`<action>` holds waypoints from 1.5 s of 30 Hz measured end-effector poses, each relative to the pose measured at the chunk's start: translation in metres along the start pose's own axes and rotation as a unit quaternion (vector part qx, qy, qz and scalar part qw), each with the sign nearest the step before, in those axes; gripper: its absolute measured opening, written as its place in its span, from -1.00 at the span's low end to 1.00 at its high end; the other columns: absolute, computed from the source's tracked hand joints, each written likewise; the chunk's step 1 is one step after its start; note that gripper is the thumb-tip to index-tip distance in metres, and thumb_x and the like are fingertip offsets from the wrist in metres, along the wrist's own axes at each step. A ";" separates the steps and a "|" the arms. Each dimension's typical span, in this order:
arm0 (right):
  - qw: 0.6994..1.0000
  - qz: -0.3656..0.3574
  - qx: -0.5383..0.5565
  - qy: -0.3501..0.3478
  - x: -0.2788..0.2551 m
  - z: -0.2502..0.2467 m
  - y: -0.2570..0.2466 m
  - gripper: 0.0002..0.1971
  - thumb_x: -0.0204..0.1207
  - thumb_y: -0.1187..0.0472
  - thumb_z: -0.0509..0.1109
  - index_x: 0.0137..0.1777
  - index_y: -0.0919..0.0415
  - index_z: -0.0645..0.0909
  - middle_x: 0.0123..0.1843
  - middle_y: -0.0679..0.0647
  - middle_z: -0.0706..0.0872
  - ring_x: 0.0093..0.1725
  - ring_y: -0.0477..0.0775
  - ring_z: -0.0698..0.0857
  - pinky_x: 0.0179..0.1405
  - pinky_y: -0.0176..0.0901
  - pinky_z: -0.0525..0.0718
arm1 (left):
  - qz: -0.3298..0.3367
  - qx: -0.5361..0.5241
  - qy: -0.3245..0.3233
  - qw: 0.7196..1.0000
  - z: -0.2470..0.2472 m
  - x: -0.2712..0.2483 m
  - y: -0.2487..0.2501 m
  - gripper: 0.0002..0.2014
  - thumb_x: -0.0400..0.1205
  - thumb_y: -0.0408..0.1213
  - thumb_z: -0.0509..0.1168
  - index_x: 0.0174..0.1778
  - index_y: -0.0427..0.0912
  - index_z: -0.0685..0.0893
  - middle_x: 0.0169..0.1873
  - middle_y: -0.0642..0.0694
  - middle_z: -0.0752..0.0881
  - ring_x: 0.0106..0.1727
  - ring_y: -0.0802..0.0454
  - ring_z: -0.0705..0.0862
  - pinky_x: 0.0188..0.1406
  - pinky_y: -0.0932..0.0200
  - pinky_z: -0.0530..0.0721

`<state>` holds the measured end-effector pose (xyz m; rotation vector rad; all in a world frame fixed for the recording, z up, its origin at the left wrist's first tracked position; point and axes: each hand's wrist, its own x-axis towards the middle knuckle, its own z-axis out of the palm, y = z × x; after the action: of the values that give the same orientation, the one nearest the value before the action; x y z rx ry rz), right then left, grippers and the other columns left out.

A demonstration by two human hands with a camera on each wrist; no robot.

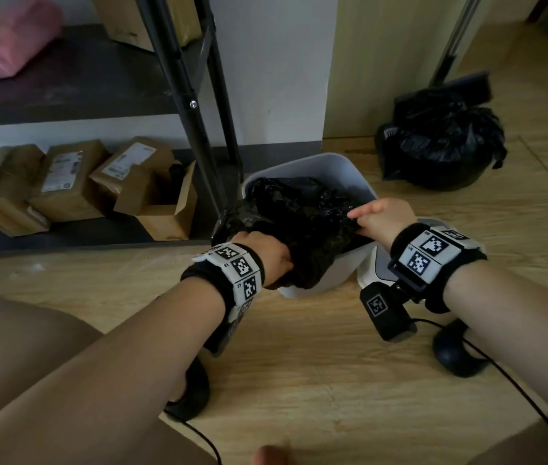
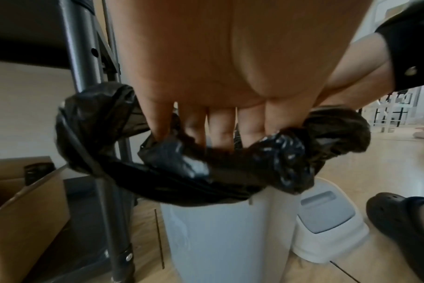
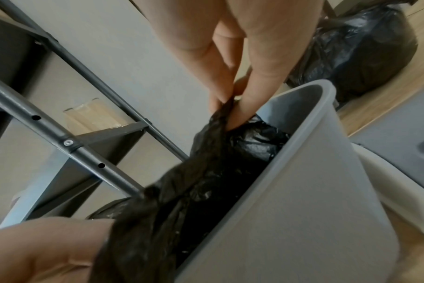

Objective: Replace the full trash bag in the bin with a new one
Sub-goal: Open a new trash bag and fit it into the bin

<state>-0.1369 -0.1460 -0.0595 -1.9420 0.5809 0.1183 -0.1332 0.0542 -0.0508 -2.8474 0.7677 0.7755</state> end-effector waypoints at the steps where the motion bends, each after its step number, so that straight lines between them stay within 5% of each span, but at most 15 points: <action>1: 1.000 -0.003 0.014 -0.008 -0.003 -0.002 0.000 -0.71 0.51 0.57 0.20 0.03 0.41 0.74 0.02 0.26 0.72 0.00 0.08 0.67 -0.11 -0.41 0.70 | -0.015 0.008 0.003 1.000 -0.001 0.000 0.000 -0.62 0.66 0.02 0.04 0.26 0.09 0.67 0.25 -0.08 0.69 0.34 -0.16 0.57 0.41 -0.11 0.45; 3: 0.998 -0.007 0.046 -0.040 -0.011 -0.004 -0.001 -0.73 0.49 0.58 0.21 -0.06 0.40 0.74 0.05 0.26 0.73 -0.05 0.04 0.69 0.08 -0.23 0.66 | -0.034 0.002 0.041 0.999 -0.006 0.002 0.003 -0.61 0.66 0.00 0.03 0.22 0.02 0.69 0.22 -0.13 0.67 0.31 -0.20 0.58 0.36 -0.13 0.50; 7: 0.992 -0.055 0.029 -0.111 -0.029 -0.002 -0.003 -0.69 0.47 0.59 0.26 0.14 0.42 0.70 -0.07 0.03 0.70 -0.12 -0.15 0.65 -0.23 -0.56 0.68 | -0.009 -0.155 0.121 0.980 -0.016 0.011 0.021 -0.63 0.66 -0.13 0.08 0.37 0.04 0.56 0.34 -0.14 0.60 0.36 -0.18 0.57 0.40 -0.08 0.52; 11: 0.982 -0.094 -0.065 -0.147 -0.040 -0.001 -0.001 -0.70 0.48 0.47 0.36 0.19 0.33 0.71 0.11 0.11 0.74 0.05 -0.11 0.64 0.02 -0.52 0.55 | -0.013 -0.273 0.075 0.959 -0.025 0.015 0.039 -0.59 0.71 -0.27 0.09 0.50 -0.06 0.45 0.48 -0.13 0.52 0.48 -0.08 0.49 0.43 0.18 0.40; 14: 0.976 -0.079 -0.097 -0.179 -0.039 -0.005 0.004 -0.78 0.47 0.40 0.40 0.09 0.29 0.76 -0.13 -0.04 0.72 -0.19 -0.27 0.61 -0.30 -0.78 0.51 | -0.024 -0.278 0.048 0.959 -0.027 0.018 0.039 -0.63 0.70 -0.32 0.10 0.43 -0.14 0.54 0.42 -0.17 0.58 0.42 -0.12 0.54 0.35 0.17 0.46; 18: 0.983 -0.015 -0.061 -0.170 -0.034 0.000 0.002 -0.89 0.47 0.25 0.45 -0.28 0.18 0.63 -0.28 0.05 0.67 -0.25 -0.04 0.68 -0.15 -0.26 0.75 | -0.015 -0.314 0.074 0.946 -0.028 0.017 0.040 -0.62 0.69 -0.37 0.12 0.44 -0.15 0.55 0.42 -0.13 0.59 0.47 -0.05 0.50 0.45 0.23 0.36; 20: 0.993 0.007 -0.026 -0.112 -0.025 0.003 0.003 -0.73 0.42 0.00 0.47 -0.16 0.23 0.63 -0.22 0.11 0.70 -0.18 0.04 0.70 -0.27 -0.14 0.75 | 0.010 -0.361 0.094 0.928 -0.030 0.017 0.042 -0.61 0.68 -0.43 0.12 0.44 -0.20 0.53 0.37 -0.18 0.63 0.45 -0.07 0.54 0.48 0.21 0.37; 23: 0.995 -0.006 -0.062 -0.079 -0.016 0.003 0.000 -0.29 0.19 -0.24 0.50 0.25 0.22 0.58 -0.05 0.09 0.70 -0.20 -0.02 0.66 -0.46 -0.29 0.54 | 0.032 -0.452 0.088 0.887 -0.035 0.015 0.045 -0.51 0.67 -0.52 0.10 0.54 -0.22 0.36 0.36 -0.24 0.63 0.45 -0.07 0.54 0.53 0.14 0.39; 26: 0.996 -0.003 -0.055 -0.076 -0.011 0.001 -0.003 -0.61 0.36 0.03 0.54 0.15 0.17 0.65 -0.10 0.07 0.72 -0.10 0.03 0.69 -0.19 -0.19 0.67 | 0.026 -0.503 0.083 0.860 -0.036 0.013 0.043 -0.46 0.67 -0.53 0.10 0.60 -0.19 0.26 0.38 -0.25 0.60 0.43 -0.08 0.56 0.55 0.03 0.42; 28: 0.997 0.035 0.032 -0.062 -0.009 0.000 -0.008 -0.64 0.40 0.22 0.52 0.19 0.26 0.66 0.06 0.23 0.77 0.09 0.20 0.74 0.17 0.05 0.71 | 0.009 -0.448 0.108 0.888 -0.031 0.015 0.037 -0.50 0.67 -0.49 0.11 0.56 -0.19 0.34 0.39 -0.25 0.58 0.41 -0.12 0.57 0.51 0.01 0.45; 30: 0.995 0.057 0.073 -0.026 -0.004 -0.003 -0.011 -0.56 0.38 0.23 0.50 0.28 0.28 0.60 0.18 0.30 0.73 0.19 0.29 0.71 0.28 0.18 0.65 | -0.003 -0.304 0.117 0.945 -0.026 0.014 0.028 -0.56 0.67 -0.36 0.13 0.51 -0.16 0.42 0.41 -0.23 0.56 0.44 -0.15 0.53 0.49 0.06 0.44; 33: 0.998 0.037 0.020 0.048 0.002 -0.015 -0.016 -0.48 0.44 0.34 0.40 0.42 0.23 0.45 0.27 0.27 0.64 0.24 0.29 0.65 0.31 0.14 0.62 | -0.004 -0.094 0.010 0.996 -0.012 0.014 0.021 -0.55 0.69 -0.09 0.10 0.52 -0.01 0.42 0.50 -0.14 0.48 0.52 -0.15 0.43 0.57 0.02 0.31; 36: 0.995 -0.043 -0.005 0.094 0.008 -0.029 -0.016 -0.44 0.45 0.51 0.23 0.43 0.11 0.43 0.27 0.14 0.57 0.28 0.17 0.58 0.34 0.06 0.60 | -0.042 0.003 -0.091 0.995 0.001 0.022 0.012 -0.48 0.66 0.12 -0.04 0.53 0.07 0.40 0.55 -0.09 0.42 0.58 -0.17 0.31 0.62 -0.20 0.07; 40: 0.993 -0.067 -0.017 0.095 0.019 -0.046 -0.010 -0.41 0.45 0.61 0.12 0.39 0.12 0.56 0.28 0.08 0.62 0.31 0.07 0.57 0.38 -0.07 0.56 | -0.126 0.020 -0.089 0.988 0.003 0.023 -0.002 -0.37 0.52 0.32 -0.06 0.52 0.25 0.34 0.61 -0.02 0.26 0.63 -0.34 0.07 0.53 -0.51 0.02; 45: 0.986 0.029 -0.145 0.072 0.026 -0.052 0.010 -0.73 0.47 0.30 0.40 0.15 0.32 0.70 0.07 0.33 0.75 0.08 0.29 0.72 0.01 -0.06 0.63 | -0.141 -0.025 -0.056 0.988 0.008 0.011 -0.001 -0.31 0.51 0.35 0.11 0.56 0.20 0.30 0.68 0.01 -0.05 0.66 -0.35 -0.16 0.56 -0.49 -0.04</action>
<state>-0.1278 -0.2036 -0.0536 -2.2293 0.7503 0.1055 -0.1283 0.0519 -0.0631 -2.8365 0.3250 0.9107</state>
